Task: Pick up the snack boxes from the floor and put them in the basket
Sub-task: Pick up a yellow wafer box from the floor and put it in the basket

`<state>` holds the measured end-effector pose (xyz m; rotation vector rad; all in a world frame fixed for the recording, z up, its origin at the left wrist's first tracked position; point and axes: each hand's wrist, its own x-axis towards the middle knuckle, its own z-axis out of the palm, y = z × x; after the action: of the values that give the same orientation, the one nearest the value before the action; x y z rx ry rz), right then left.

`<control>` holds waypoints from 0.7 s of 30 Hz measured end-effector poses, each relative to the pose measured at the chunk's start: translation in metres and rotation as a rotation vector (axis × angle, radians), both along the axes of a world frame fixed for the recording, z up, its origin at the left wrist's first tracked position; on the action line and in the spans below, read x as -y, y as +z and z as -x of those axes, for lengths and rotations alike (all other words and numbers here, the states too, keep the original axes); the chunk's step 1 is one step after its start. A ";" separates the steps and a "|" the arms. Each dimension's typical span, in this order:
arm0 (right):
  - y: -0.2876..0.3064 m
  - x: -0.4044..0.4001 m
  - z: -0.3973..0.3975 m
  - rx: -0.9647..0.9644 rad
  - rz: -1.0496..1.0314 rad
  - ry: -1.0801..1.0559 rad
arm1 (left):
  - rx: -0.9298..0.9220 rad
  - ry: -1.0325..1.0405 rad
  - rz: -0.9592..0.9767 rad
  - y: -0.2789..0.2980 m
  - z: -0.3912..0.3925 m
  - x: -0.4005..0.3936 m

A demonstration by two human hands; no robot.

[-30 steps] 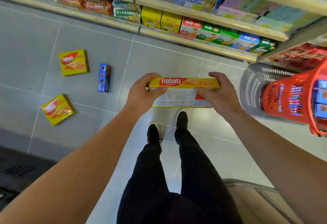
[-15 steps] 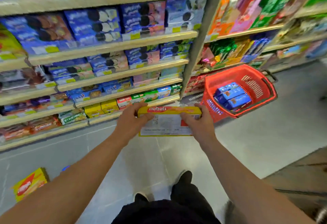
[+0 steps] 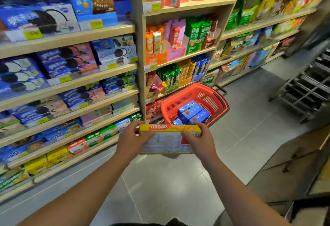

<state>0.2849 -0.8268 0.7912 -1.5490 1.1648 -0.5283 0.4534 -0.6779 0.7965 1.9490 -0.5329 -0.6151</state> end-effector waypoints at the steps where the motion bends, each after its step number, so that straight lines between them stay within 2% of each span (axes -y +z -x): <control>1: -0.001 0.016 0.005 -0.017 0.006 0.002 | -0.007 -0.003 0.015 -0.001 0.005 0.015; 6: 0.002 0.095 0.018 -0.071 0.039 0.010 | -0.011 -0.027 0.074 0.001 0.017 0.093; 13: -0.022 0.210 -0.009 -0.131 0.068 -0.025 | -0.059 -0.076 0.113 -0.031 -0.016 0.213; 21: -0.027 0.319 -0.040 -0.225 0.135 -0.088 | -0.200 -0.234 0.034 -0.073 -0.067 0.340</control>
<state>0.3247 -1.1458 0.7643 -1.7116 1.3978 -0.5085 0.5203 -1.0179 0.7234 1.7820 -0.6447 -0.9320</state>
